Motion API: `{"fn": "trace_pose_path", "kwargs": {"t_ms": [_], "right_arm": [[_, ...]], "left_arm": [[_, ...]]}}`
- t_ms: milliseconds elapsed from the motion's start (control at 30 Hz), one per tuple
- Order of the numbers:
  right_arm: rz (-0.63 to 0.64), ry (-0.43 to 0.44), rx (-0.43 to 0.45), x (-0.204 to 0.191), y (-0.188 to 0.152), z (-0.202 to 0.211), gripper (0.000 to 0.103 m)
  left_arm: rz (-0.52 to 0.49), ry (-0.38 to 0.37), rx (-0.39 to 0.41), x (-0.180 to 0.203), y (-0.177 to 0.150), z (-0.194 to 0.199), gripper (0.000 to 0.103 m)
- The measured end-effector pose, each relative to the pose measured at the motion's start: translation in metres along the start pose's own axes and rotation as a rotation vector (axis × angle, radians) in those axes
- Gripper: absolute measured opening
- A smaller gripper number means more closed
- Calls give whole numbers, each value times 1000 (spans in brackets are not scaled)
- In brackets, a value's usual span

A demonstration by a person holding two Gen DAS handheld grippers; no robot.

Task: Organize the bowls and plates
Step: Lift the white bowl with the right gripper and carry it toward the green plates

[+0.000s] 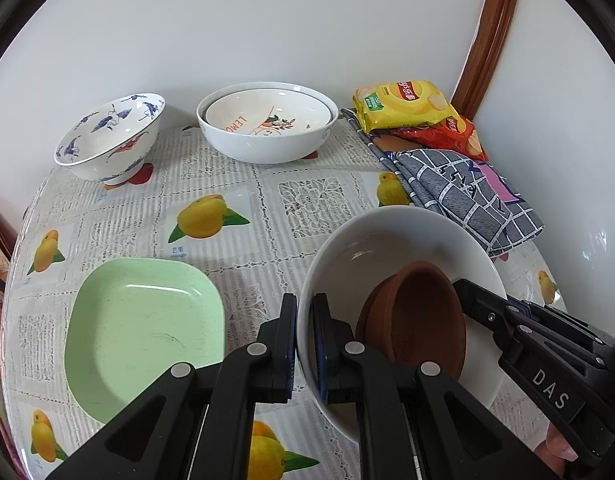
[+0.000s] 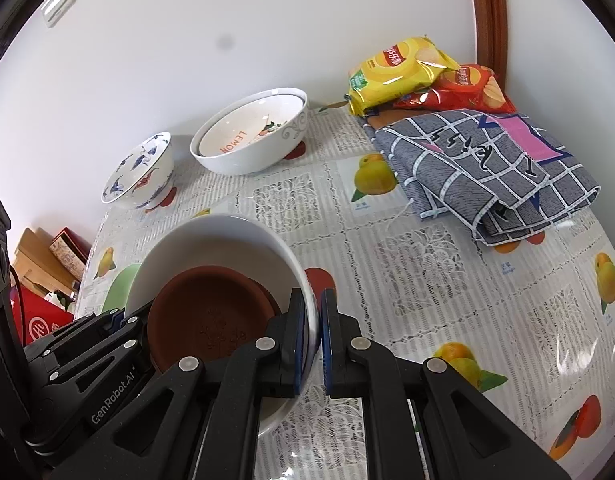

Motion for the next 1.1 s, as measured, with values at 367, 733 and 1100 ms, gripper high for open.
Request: {"fn": "trace_pose_path", "kwargs": {"t_ms": [367,733,1100], "right_arm": [[18,16,0,-20,-2,-2,8],[38,33,-4,-41,-3,-5,8],[57,49,-7,-61,-4,-10,8]], "left_arm": [[18,17,8,-19,-1,8,8],[40,32,17,-38,-3,15,8],[64,45,21,-57,-4,20,8]]}}
Point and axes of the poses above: each gripper's, at about its wrist camera, not at the fingertips, and z roughly against the way its jaws point, x to its right, y to its top, the point moved 4 cm from there along -z, roughly the way its jaws point, and after that the axes turned 5 degrees about -y, right-handed, at the moved point
